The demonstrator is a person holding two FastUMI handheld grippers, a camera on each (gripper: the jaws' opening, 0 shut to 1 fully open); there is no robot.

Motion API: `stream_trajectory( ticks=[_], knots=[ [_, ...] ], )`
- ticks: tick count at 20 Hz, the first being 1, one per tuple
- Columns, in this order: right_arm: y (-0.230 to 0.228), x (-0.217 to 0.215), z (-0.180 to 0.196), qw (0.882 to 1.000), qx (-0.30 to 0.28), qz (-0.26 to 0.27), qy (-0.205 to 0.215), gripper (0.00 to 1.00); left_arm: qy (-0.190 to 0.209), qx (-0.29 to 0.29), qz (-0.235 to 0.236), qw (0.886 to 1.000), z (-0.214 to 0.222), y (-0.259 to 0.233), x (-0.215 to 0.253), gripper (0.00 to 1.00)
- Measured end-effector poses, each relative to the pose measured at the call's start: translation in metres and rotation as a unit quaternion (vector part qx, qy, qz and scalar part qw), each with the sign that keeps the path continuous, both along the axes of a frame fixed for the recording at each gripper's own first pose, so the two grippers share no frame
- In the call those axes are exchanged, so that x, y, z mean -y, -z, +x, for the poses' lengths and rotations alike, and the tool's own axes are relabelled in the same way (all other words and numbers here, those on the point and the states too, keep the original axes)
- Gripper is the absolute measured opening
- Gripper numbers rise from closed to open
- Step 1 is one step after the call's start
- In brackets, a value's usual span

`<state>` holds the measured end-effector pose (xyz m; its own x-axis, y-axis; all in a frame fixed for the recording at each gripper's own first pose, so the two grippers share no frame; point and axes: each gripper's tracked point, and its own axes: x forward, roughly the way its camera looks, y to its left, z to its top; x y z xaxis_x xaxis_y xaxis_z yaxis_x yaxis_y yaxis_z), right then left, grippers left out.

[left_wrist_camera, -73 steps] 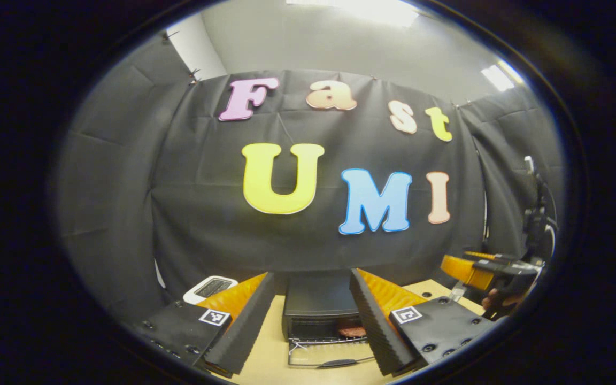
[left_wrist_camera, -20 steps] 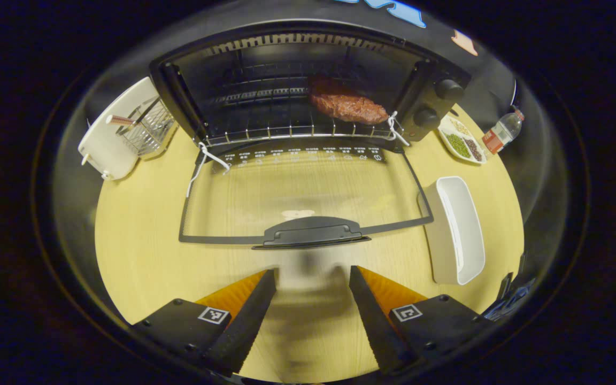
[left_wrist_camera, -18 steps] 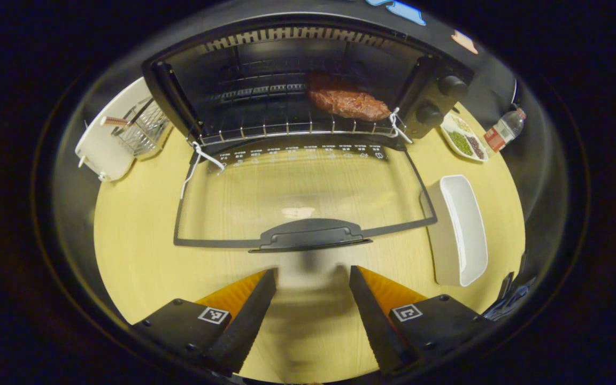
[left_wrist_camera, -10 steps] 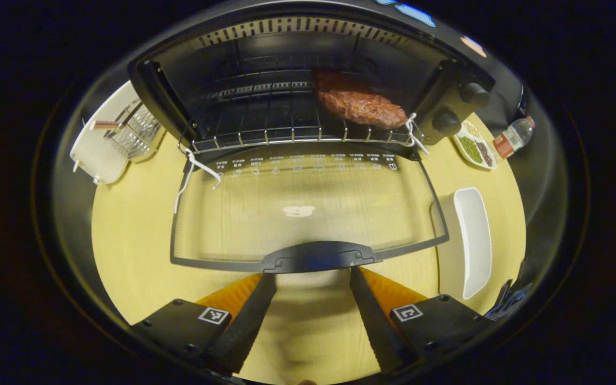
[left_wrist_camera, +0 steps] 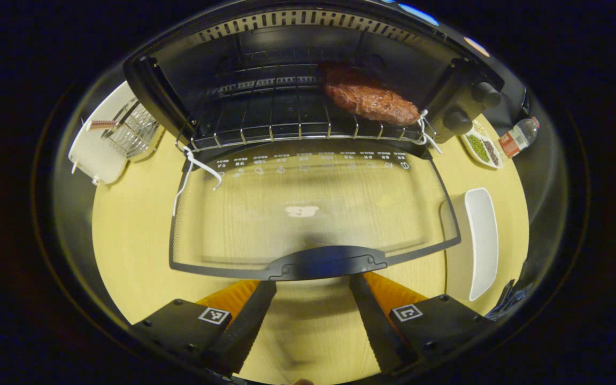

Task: Open the electric oven with the left hand, put the food in, and close the electric oven.

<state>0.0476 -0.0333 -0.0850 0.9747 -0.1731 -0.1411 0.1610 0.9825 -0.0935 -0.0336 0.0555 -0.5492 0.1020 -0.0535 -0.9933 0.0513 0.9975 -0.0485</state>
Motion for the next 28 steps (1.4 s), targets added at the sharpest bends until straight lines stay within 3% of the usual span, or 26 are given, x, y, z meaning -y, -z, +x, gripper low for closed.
stream_trajectory(
  ticks=[3,9,17,27,28],
  knots=[
    [-0.001,-0.003,0.0,1.0,0.0,-0.004,-0.005,0.86,0.004,0.01,-0.002,1.0,0.0,-0.008,0.0,0.92],
    [-0.008,-0.011,0.0,1.0,0.011,-0.009,-0.009,0.86,0.014,0.041,-0.013,0.999,0.002,-0.033,0.001,0.94],
    [-0.024,-0.011,-0.015,0.999,0.033,-0.015,-0.002,0.86,0.033,0.113,-0.005,0.993,0.022,-0.074,-0.002,0.95],
    [-0.022,-0.007,-0.023,1.0,0.025,-0.015,0.002,0.86,0.031,0.147,-0.009,0.989,0.04,-0.094,0.001,0.99],
    [-0.022,-0.008,-0.023,1.0,0.026,-0.014,0.001,0.86,0.028,0.155,-0.01,0.987,0.043,-0.099,-0.001,0.95]
  ],
)
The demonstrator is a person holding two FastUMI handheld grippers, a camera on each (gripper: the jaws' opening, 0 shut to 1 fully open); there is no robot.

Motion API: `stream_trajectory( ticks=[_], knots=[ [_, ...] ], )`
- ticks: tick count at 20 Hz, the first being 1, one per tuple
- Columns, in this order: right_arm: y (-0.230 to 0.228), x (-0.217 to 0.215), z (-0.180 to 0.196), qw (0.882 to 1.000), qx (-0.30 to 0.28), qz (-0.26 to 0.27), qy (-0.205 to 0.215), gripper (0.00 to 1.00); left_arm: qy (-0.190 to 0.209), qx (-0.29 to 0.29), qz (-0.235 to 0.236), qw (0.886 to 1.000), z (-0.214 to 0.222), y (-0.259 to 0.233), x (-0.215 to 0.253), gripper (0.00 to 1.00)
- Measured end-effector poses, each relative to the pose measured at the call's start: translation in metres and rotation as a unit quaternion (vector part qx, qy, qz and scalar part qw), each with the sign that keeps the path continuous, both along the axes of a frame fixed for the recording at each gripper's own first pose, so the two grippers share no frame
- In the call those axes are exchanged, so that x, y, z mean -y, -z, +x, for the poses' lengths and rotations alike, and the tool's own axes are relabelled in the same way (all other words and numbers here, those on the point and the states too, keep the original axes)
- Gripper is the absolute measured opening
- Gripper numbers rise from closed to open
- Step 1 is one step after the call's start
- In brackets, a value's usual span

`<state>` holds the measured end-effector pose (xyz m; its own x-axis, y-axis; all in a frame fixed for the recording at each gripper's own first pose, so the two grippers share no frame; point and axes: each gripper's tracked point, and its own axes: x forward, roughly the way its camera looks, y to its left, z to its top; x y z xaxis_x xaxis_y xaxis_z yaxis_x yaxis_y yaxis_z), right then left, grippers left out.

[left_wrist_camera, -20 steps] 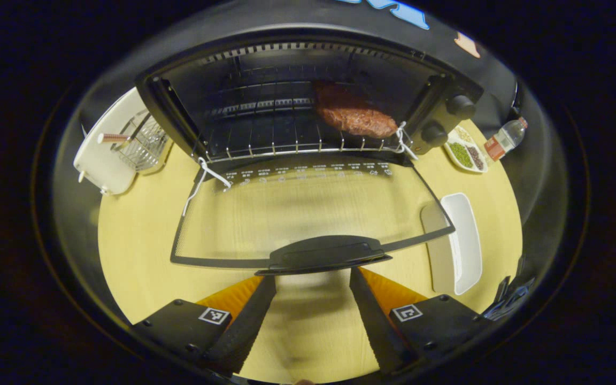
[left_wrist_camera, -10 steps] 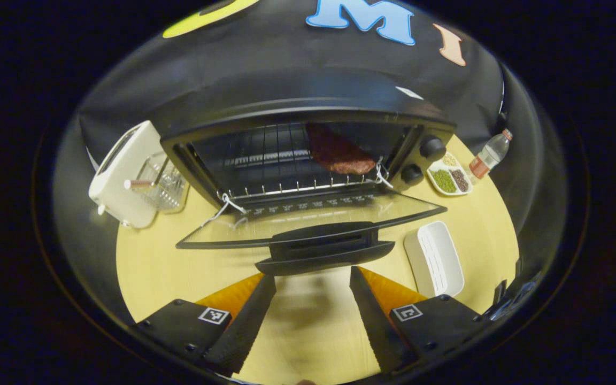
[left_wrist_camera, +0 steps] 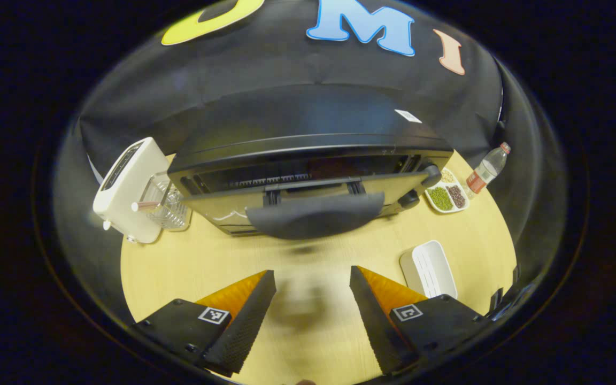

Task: Open the electric oven with the left hand, put the food in, and close the electric oven.

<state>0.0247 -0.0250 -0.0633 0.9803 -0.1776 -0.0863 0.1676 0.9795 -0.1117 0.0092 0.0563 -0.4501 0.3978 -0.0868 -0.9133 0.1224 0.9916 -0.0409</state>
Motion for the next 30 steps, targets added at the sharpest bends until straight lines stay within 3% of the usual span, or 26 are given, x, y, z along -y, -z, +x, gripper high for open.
stream_trajectory(
  ticks=[4,5,7,8,10,11,15,16,17,22,27,30],
  knots=[
    [0.004,-0.007,0.0,1.0,-0.004,0.005,-0.017,0.86,-0.004,0.071,-0.022,0.997,0.016,-0.043,0.008,0.99],
    [0.006,-0.009,0.003,1.0,-0.005,0.006,-0.024,0.86,-0.007,0.102,-0.029,0.994,0.023,-0.064,0.01,0.92],
    [0.008,-0.014,0.008,0.999,-0.008,0.01,-0.038,0.86,-0.015,0.169,-0.054,0.984,0.035,-0.108,0.021,0.98],
    [0.009,-0.018,0.01,0.999,-0.008,0.014,-0.047,0.86,-0.026,0.199,-0.069,0.977,0.037,-0.135,0.028,0.95],
    [0.01,-0.02,0.012,0.998,-0.01,0.026,-0.062,0.86,-0.049,0.268,-0.081,0.959,0.038,-0.19,0.031,0.99],
    [0.009,-0.022,0.015,0.997,-0.009,0.03,-0.071,0.86,-0.055,0.306,-0.071,0.948,0.04,-0.217,0.027,0.95],
    [0.006,-0.032,0.022,0.994,-0.008,0.034,-0.103,0.86,-0.053,0.466,-0.021,0.883,0.036,-0.331,0.029,0.97],
    [0.001,-0.033,0.022,0.993,-0.009,0.037,-0.108,0.86,-0.048,0.49,-0.015,0.87,0.03,-0.354,0.035,0.97],
    [-0.006,-0.032,0.022,0.992,-0.007,0.045,-0.115,0.86,-0.045,0.506,-0.011,0.861,0.024,-0.373,0.042,0.91],
    [-0.056,-0.036,0.011,0.987,-0.002,0.077,-0.138,0.86,-0.057,0.522,-0.008,0.851,0.013,-0.423,0.058,0.97],
    [-0.082,-0.03,-0.01,0.992,0.018,0.066,-0.107,0.86,-0.054,0.514,-0.039,0.855,0.006,-0.435,0.058,0.97],
    [-0.086,-0.043,-0.029,0.991,0.019,0.068,-0.115,0.86,-0.045,0.509,-0.018,0.859,-0.008,-0.434,0.042,0.98]
  ],
)
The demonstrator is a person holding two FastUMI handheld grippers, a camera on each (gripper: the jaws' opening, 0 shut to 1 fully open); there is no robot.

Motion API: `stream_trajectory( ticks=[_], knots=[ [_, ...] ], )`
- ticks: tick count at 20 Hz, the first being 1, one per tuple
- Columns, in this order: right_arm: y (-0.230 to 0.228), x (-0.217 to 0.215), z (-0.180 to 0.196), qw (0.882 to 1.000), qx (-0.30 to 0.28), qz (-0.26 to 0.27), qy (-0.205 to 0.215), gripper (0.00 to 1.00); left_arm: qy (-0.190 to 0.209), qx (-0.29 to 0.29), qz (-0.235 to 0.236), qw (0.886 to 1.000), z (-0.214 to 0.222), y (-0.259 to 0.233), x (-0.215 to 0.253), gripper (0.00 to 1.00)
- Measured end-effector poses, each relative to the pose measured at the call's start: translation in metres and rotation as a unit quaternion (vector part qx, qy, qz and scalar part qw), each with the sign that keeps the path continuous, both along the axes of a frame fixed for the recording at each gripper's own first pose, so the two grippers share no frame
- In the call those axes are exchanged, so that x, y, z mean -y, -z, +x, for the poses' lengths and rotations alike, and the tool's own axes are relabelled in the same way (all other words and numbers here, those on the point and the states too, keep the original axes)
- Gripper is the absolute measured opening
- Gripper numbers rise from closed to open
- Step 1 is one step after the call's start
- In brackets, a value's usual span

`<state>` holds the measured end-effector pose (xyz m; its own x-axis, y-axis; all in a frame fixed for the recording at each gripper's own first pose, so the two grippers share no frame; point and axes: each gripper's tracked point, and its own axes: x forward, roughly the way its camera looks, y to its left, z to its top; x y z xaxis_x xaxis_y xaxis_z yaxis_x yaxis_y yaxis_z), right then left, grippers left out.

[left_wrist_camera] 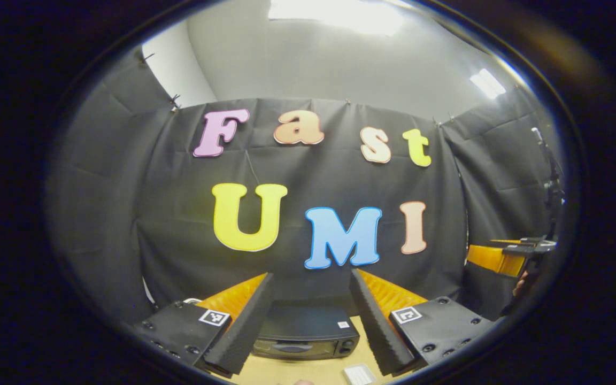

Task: Open the electric oven with the left hand, put the food in, and close the electric oven.

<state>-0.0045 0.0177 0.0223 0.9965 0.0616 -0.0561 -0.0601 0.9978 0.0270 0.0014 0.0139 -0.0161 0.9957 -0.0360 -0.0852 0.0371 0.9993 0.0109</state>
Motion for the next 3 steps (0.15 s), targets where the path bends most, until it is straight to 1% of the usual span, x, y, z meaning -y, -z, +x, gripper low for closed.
stream_trajectory(
  ticks=[1,2,3],
  knots=[
    [-0.001,-0.001,-0.004,1.0,0.0,0.0,0.006,0.86,0.004,-0.002,0.0,1.0,-0.005,0.0,0.001,0.98],
    [0.003,-0.001,-0.012,1.0,-0.001,0.001,0.01,0.93,0.011,-0.003,-0.005,1.0,-0.011,0.0,0.0,0.98],
    [0.001,-0.003,-0.021,1.0,0.0,0.001,0.011,0.93,0.016,-0.004,-0.009,1.0,-0.016,0.001,-0.001,0.98]
  ],
)
